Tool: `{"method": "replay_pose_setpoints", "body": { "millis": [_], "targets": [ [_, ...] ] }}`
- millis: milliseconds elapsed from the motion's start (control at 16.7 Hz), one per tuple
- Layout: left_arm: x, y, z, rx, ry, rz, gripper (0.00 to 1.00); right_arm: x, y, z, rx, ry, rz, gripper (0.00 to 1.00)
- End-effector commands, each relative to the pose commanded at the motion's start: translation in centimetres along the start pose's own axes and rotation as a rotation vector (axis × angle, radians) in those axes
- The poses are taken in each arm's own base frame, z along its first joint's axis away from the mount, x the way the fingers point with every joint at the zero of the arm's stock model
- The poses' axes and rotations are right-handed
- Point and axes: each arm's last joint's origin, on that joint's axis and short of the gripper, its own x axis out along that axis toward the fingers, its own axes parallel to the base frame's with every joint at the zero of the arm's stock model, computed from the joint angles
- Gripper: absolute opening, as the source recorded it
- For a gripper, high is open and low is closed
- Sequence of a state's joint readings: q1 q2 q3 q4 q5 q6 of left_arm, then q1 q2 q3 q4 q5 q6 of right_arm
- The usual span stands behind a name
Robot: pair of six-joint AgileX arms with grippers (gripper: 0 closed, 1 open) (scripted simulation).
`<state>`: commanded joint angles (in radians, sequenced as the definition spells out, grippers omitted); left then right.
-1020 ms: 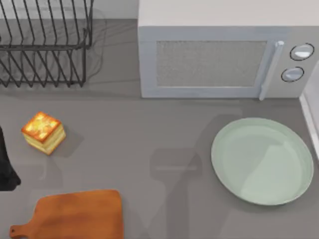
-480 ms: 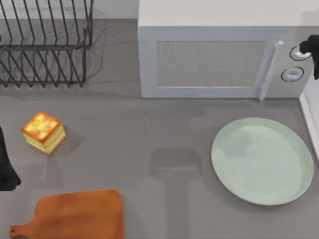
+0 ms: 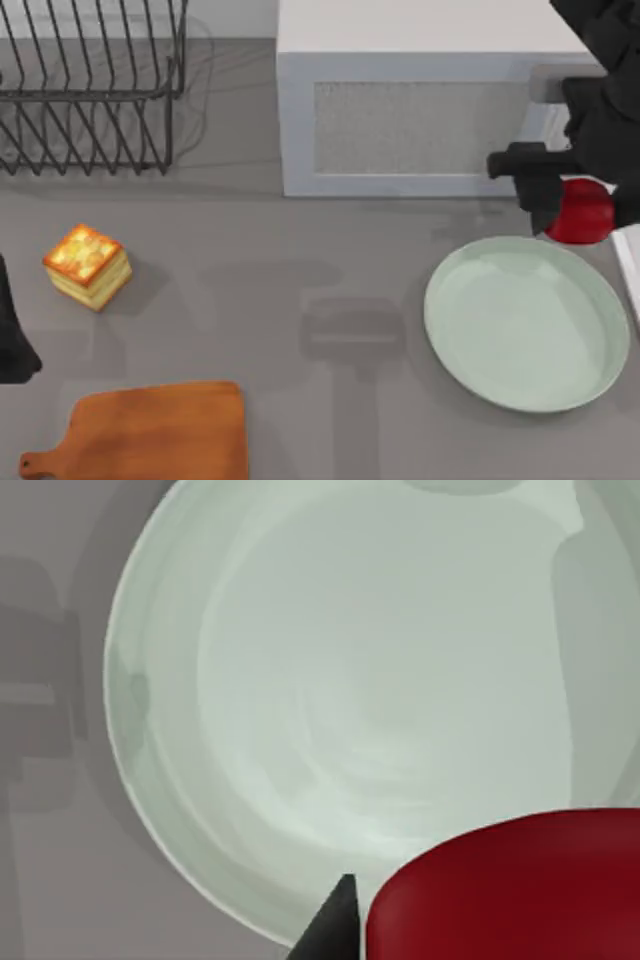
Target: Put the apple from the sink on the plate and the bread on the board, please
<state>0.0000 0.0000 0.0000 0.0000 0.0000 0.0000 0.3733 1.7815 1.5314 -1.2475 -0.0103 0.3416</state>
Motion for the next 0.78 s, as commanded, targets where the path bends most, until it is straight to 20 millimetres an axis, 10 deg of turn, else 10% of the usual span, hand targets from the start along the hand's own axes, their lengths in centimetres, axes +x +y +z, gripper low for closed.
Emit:
{"method": "replay_pose_setpoints", "body": {
  "millis": [600,780],
  "targets": [
    [0.0,0.0,0.0,0.0,0.0,0.0,1.0,2.8,1.3,0.1,0.046,0.065,-0.036,0.0],
    [0.0,0.0,0.0,0.0,0.0,0.0,1.0,2.8,1.3,0.1,0.046,0.065,-0.036,0.23]
  ]
}}
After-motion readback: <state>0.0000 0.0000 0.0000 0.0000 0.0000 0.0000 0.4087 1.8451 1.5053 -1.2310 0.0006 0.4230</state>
